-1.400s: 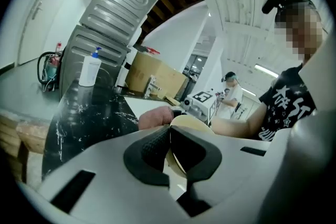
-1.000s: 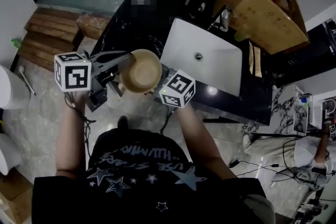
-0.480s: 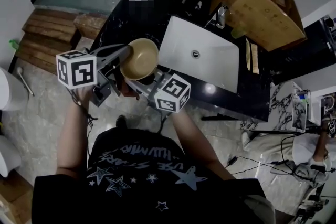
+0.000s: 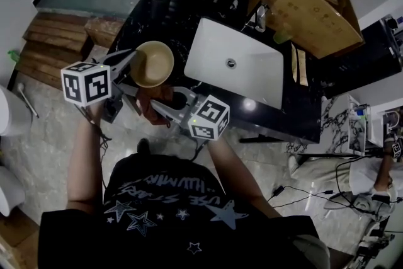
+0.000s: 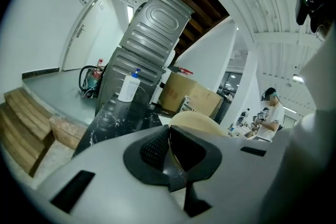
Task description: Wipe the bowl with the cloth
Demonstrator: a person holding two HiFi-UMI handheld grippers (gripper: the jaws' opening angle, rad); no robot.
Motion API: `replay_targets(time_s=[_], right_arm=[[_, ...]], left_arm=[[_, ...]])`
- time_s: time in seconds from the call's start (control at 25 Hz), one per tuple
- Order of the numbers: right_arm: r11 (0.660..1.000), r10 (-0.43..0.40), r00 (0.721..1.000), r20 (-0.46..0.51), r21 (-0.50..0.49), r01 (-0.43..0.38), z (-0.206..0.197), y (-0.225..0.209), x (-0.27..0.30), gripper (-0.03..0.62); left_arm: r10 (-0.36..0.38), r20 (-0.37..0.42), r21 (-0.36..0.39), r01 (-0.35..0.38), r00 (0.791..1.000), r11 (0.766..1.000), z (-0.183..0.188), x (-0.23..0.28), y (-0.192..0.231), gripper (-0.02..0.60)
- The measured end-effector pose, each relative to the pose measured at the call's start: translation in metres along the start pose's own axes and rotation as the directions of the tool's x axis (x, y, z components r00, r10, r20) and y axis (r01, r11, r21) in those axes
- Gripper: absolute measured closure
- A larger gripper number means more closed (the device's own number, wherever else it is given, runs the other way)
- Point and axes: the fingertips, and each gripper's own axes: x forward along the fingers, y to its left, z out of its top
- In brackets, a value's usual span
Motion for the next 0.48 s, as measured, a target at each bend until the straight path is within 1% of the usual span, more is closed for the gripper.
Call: replay_targets(time_s=[0.2, 0.32, 0.48], right_arm=[[0.999, -0.036, 0.999, 0.010, 0.009, 0.036, 0.002, -0.011, -0.014, 0.527], [0.998, -0.059, 0.998, 0.009, 0.005, 0.059, 0.003, -0.017, -0.021, 0.526], [0.992, -0.122, 0.992, 0.026, 0.029, 0.121, 0.006, -0.035, -0.032, 0.526]], left_arm=[[0.054, -0.002, -0.008, -0.054, 0.999, 0.999, -0.009, -0.008, 0.019, 0.565], [0.070, -0.004, -0.015, -0.070, 0.998, 0.997, -0.014, -0.013, 0.023, 0.565], [0.075, -0.018, -0.013, -0.075, 0.997, 0.997, -0.021, -0.017, 0.026, 0.565]])
